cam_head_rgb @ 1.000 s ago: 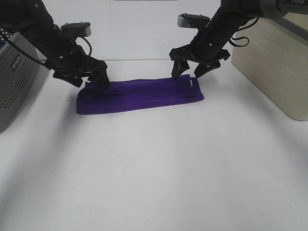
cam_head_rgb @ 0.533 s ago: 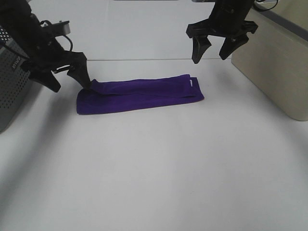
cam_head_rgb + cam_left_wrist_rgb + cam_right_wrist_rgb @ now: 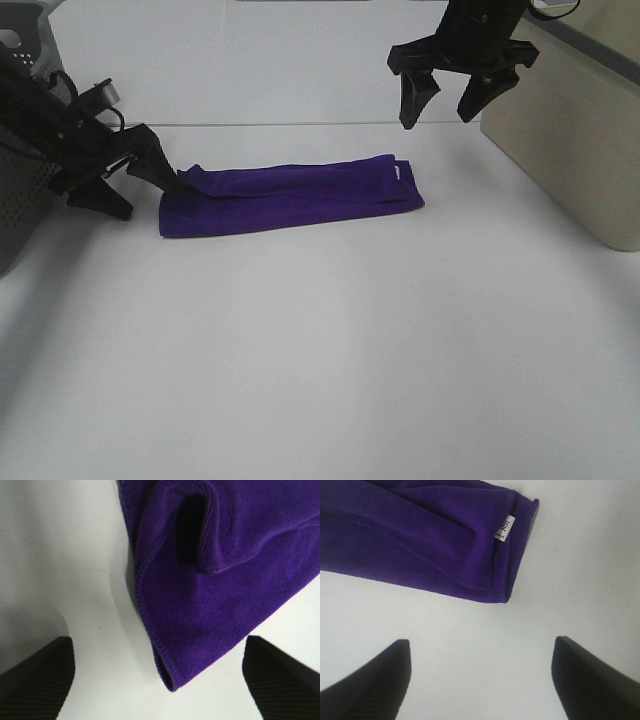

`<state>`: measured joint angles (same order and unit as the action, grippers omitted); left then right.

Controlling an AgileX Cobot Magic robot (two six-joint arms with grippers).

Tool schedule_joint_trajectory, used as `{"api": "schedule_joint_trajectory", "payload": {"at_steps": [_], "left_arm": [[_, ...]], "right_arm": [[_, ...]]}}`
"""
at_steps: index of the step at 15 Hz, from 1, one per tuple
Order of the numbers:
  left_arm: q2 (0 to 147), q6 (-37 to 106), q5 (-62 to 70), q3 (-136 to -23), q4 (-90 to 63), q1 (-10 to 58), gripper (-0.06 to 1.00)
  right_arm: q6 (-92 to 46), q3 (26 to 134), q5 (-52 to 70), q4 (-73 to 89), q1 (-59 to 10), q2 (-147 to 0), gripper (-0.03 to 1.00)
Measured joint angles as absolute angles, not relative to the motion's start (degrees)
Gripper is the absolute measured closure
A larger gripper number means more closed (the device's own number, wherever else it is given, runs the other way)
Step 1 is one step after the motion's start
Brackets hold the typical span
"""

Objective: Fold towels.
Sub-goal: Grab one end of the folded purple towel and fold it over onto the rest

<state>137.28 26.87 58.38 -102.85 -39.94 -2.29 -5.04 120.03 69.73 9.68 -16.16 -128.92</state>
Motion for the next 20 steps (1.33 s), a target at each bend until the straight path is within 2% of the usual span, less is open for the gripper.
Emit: {"api": "schedule_joint_trajectory", "payload": {"at_steps": [5,11,13,14,16,17,20], "left_arm": [[139.9,27.9,58.3,-103.7,-45.8,-1.8,0.13],[142.6,24.4,53.6,-108.0,-46.5,6.9,0.19],[144.3,20.7,53.1,-111.9,-43.3,9.9,0.32],[144.9,19.6,52.5,-113.0,-41.8,10.7,0.46],[145.8,19.1,51.7,-113.4,-40.9,11.2,0.8],[145.9,19.1,51.6,-113.4,-40.7,11.2,0.92],[145.4,19.1,52.6,-113.7,-37.9,11.1,0.93]], "right_arm": [[-4.9,120.0,69.7,9.7,-16.2,-128.9,0.2],[-4.8,120.0,69.7,9.8,-16.2,-128.6,0.2],[-4.8,120.0,69.8,9.8,-16.2,-128.2,0.2],[-4.8,120.0,69.8,9.8,-16.2,-128.1,0.2],[-4.8,120.0,69.8,9.8,-16.2,-127.3,0.2],[-4.8,120.0,69.8,9.8,-16.2,-126.7,0.2],[-4.8,120.0,69.8,9.8,-16.2,-125.9,0.2]]}}
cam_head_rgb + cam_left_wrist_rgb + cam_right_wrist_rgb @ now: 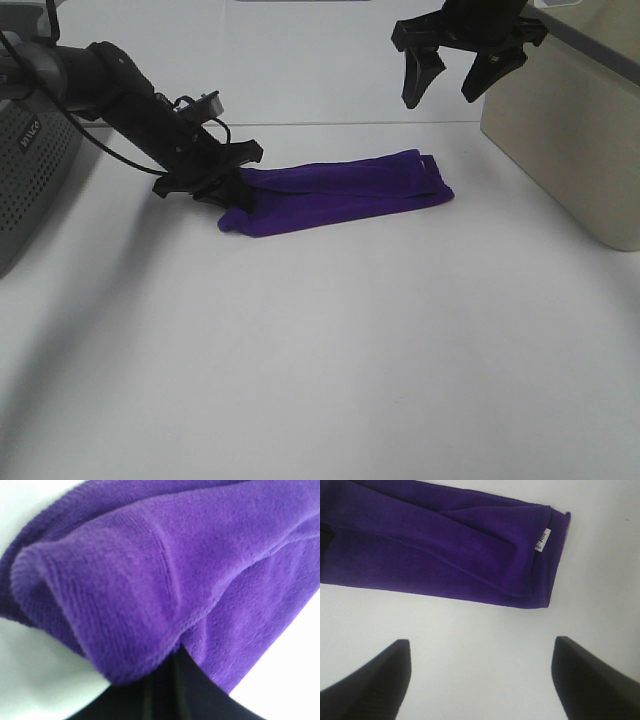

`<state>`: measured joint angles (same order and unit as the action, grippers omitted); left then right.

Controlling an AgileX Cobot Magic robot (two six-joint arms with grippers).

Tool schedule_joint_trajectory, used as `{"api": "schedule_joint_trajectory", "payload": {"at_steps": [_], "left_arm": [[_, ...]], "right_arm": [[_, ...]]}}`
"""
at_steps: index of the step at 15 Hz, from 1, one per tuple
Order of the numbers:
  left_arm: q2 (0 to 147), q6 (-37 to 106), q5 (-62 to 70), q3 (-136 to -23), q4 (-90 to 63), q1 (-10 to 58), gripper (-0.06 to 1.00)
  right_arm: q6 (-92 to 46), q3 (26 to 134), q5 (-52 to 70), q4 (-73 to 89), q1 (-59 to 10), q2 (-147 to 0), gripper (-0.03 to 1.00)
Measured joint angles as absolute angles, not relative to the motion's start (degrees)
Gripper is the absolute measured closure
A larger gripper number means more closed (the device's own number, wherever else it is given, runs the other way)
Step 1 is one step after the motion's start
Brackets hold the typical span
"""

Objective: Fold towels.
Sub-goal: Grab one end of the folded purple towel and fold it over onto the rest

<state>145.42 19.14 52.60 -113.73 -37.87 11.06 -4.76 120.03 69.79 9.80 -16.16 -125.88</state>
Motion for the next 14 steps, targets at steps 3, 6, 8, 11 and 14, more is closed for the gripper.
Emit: {"api": "schedule_joint_trajectory", "payload": {"at_steps": [3,6,8,11,14], "left_arm": [[139.9,17.8,58.3,-114.5,-26.2,6.5,0.93],[135.4,19.9,59.9,-115.2,-26.8,6.1,0.93],[134.9,22.4,59.4,-116.4,-29.4,9.5,0.93],[135.3,23.1,55.6,-116.7,-30.7,14.8,0.93],[138.3,21.9,50.5,-116.7,-33.2,18.8,0.93]], "right_arm": [[-4.6,120.0,69.8,10.9,-16.2,-121.9,0.2],[-4.6,120.0,69.8,11.7,-16.2,-119.7,0.2],[-4.6,120.0,69.9,12.3,-16.2,-118.3,0.2],[-4.6,120.0,69.9,12.7,-16.2,-117.4,0.2],[-4.6,120.0,69.9,12.8,-16.2,-116.8,0.2]]}}
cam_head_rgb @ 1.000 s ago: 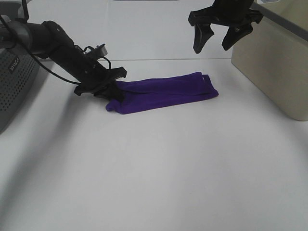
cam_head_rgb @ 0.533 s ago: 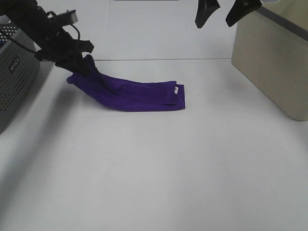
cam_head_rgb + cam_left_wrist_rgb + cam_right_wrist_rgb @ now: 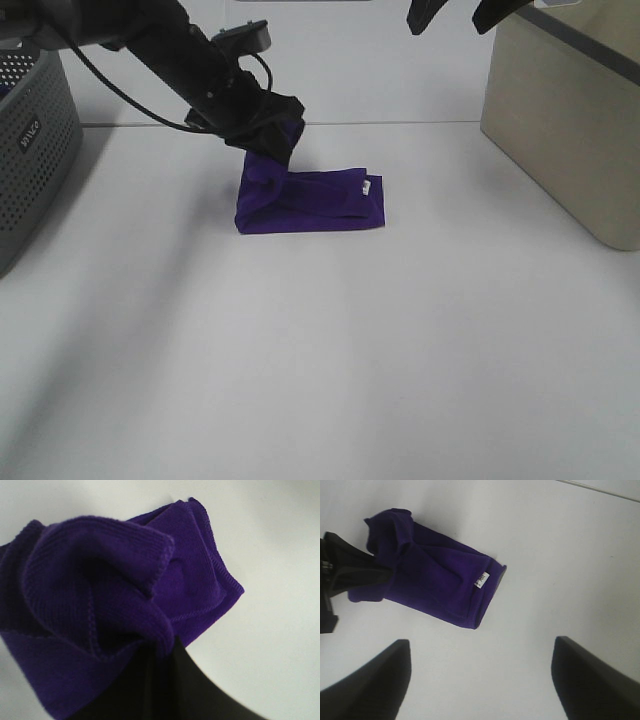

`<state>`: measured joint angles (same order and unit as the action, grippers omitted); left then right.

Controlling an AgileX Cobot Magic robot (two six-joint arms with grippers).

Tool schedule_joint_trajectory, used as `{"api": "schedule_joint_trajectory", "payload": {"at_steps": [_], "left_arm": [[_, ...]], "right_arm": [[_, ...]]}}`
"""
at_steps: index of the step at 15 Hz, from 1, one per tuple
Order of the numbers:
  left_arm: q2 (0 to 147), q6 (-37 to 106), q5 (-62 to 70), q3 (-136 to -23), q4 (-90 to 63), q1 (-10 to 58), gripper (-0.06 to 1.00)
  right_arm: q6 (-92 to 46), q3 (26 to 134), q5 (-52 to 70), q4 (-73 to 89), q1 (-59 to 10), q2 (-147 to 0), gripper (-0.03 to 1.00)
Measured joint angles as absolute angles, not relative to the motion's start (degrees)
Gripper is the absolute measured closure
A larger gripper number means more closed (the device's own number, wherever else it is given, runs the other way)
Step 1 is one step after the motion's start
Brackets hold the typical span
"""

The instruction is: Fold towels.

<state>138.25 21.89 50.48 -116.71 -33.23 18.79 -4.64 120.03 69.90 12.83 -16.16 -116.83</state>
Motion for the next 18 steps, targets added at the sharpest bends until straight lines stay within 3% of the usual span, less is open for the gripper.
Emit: {"api": "schedule_joint_trajectory", "payload": {"at_steps": [1,3,5,7,12,14,18], "left_arm": [[140.0,21.4,47.5,-117.2,-35.4,20.5,0.85],[140.7,21.9,46.9,-118.8,-39.4,22.1,0.53],[140.8,23.1,46.6,-120.4,-41.8,23.4,0.37],[140.9,24.1,48.1,-123.4,-42.8,24.1,0.32],[140.9,23.9,60.0,-133.0,-40.2,21.4,0.31],[140.8,21.2,68.6,-138.5,-30.4,16.8,0.31],[138.8,12.9,69.3,-140.3,-10.7,13.6,0.26]], "right_arm": [[-4.6,120.0,69.9,12.9,-16.2,-116.0,0.2],[-4.6,120.0,70.0,12.9,-16.2,-115.0,0.2],[-4.6,120.0,70.0,12.9,-16.2,-114.1,0.2],[-4.6,120.0,70.0,12.9,-16.2,-113.0,0.2],[-4.7,120.0,70.0,12.9,-16.2,-112.0,0.2],[-5.3,120.0,70.0,12.9,-16.2,-112.0,0.2],[-6.3,120.0,70.0,12.9,-16.2,-112.0,0.2]]}}
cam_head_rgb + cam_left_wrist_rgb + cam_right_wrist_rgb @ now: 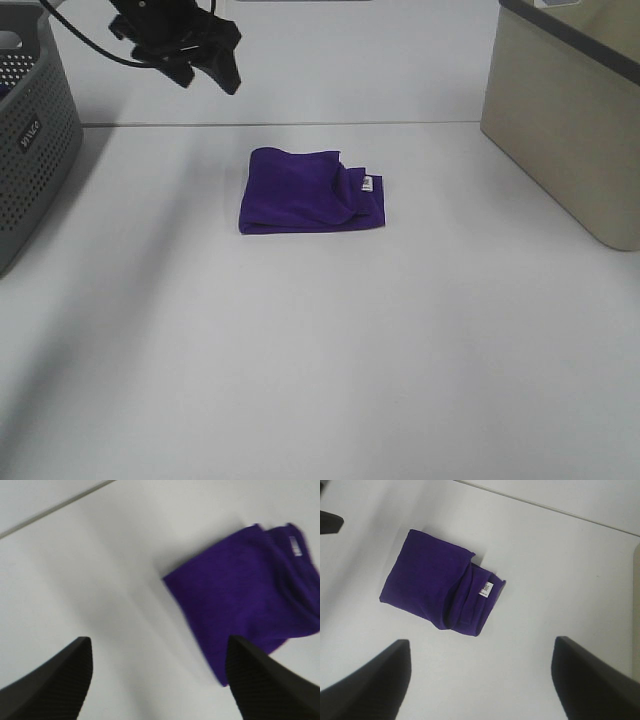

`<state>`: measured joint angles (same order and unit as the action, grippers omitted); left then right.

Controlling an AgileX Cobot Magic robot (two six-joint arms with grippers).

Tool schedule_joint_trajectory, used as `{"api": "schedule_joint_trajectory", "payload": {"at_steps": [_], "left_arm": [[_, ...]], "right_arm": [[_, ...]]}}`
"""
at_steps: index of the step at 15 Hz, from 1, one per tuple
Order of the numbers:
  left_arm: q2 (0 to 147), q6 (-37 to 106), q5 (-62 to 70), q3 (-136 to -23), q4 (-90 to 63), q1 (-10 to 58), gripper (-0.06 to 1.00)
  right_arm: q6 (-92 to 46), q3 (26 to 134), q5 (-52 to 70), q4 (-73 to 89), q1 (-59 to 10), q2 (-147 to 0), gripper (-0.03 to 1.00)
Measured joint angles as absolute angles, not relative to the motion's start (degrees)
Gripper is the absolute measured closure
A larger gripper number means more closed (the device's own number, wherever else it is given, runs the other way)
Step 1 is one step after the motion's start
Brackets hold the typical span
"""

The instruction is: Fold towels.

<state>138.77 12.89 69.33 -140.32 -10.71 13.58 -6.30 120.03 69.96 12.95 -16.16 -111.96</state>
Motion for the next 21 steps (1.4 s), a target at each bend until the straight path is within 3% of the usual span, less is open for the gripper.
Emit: {"api": "schedule_joint_trajectory", "payload": {"at_steps": [3,6,9,12,17,18,21], "left_arm": [[135.7,6.0,69.6,-140.4,1.5,12.7,0.15],[127.9,5.2,69.4,-132.8,0.0,6.7,0.14],[109.1,10.4,69.6,-111.8,-5.2,-2.0,0.14],[89.1,16.6,69.6,-95.2,-7.0,-4.5,0.14],[60.8,16.2,66.2,-71.6,-7.0,-4.5,0.14],[47.3,14.7,63.0,-60.5,-7.0,-4.5,0.14],[30.6,14.7,60.4,-49.1,-7.0,-4.5,0.14]], "right_arm": [[-4.8,120.0,70.0,9.9,-15.9,-112.0,0.2],[-3.6,116.7,69.8,9.0,-11.5,-109.0,0.2],[-3.5,95.6,69.4,7.8,-6.0,-90.9,0.2],[-3.5,76.8,69.6,8.0,-6.0,-68.4,0.2],[-0.6,59.4,70.0,7.6,-6.0,-33.6,0.2],[-0.5,54.5,70.1,7.0,-6.0,-22.3,0.2],[-0.8,48.2,70.1,6.1,-6.0,-10.3,0.2]]}}
